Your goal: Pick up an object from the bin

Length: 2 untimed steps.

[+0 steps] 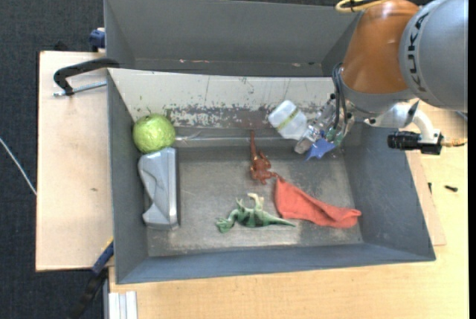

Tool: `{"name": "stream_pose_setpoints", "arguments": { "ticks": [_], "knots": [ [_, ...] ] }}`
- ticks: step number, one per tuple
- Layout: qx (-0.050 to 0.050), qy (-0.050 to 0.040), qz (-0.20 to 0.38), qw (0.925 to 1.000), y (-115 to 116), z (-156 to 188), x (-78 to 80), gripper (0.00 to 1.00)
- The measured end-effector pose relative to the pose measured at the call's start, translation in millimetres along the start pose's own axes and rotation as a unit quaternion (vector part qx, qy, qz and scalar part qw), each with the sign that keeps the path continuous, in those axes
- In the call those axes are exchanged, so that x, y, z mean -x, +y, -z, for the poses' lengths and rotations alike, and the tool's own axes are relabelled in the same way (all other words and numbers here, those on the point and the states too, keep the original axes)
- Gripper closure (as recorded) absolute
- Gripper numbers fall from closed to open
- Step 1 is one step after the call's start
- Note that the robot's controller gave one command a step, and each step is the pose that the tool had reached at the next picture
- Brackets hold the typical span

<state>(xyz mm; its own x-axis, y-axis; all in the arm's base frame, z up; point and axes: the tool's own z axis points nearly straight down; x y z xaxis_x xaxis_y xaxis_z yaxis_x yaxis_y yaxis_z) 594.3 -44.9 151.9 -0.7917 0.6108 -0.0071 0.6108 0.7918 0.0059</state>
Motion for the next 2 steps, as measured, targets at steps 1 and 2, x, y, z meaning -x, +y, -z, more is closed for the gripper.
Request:
{"name": "stream_pose_setpoints", "arguments": {
  "ticks": [1,2],
  "knots": [
    [-0.001,0.0011,0.0,1.0,0.0,3.3,-0.3,1.0],
    [-0.002,0.003,0.0,1.0,-0.1,11.2,-0.9,1.0]
  ]
}}
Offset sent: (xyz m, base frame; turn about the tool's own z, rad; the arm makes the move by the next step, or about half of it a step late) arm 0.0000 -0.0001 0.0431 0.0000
